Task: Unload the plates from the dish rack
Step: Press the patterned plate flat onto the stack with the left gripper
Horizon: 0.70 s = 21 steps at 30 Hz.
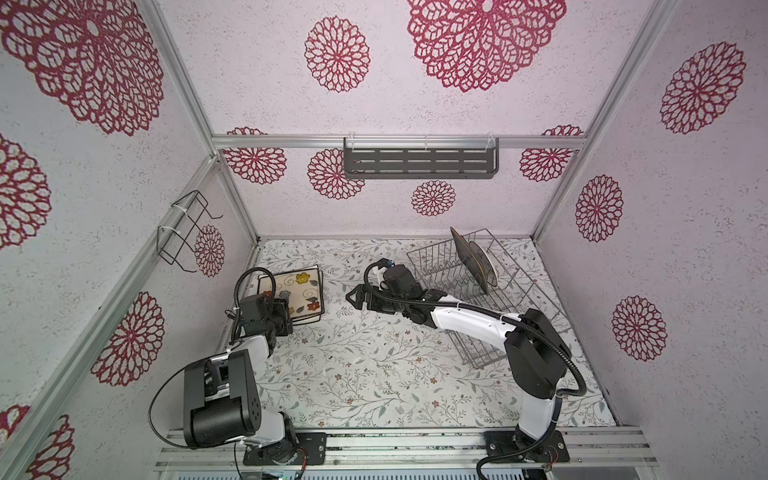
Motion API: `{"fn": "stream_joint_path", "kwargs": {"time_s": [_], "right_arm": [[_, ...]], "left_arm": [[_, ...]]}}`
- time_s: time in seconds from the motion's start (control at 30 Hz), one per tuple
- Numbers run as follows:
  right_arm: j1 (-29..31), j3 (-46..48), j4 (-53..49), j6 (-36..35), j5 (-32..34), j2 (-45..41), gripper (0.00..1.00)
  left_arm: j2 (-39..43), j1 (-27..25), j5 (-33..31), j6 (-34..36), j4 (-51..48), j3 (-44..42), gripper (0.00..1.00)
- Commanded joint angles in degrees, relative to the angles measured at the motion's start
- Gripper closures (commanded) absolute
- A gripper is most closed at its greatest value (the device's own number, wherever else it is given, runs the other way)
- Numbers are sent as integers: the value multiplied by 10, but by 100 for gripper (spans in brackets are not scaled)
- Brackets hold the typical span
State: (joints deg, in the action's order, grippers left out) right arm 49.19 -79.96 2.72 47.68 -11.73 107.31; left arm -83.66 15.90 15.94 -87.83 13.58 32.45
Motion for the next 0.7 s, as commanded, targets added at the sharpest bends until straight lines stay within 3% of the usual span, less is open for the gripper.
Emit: {"fn": "stream_joint_path", "kwargs": {"time_s": [0.0,0.67], "right_arm": [[3,-13,12,8,8,-18,1],[2,8,2,-1,26,-46,1]], "left_arm": [[7,1,-15,16,6,25,28],[17,-30,-65,18,-67,52,25]]}}
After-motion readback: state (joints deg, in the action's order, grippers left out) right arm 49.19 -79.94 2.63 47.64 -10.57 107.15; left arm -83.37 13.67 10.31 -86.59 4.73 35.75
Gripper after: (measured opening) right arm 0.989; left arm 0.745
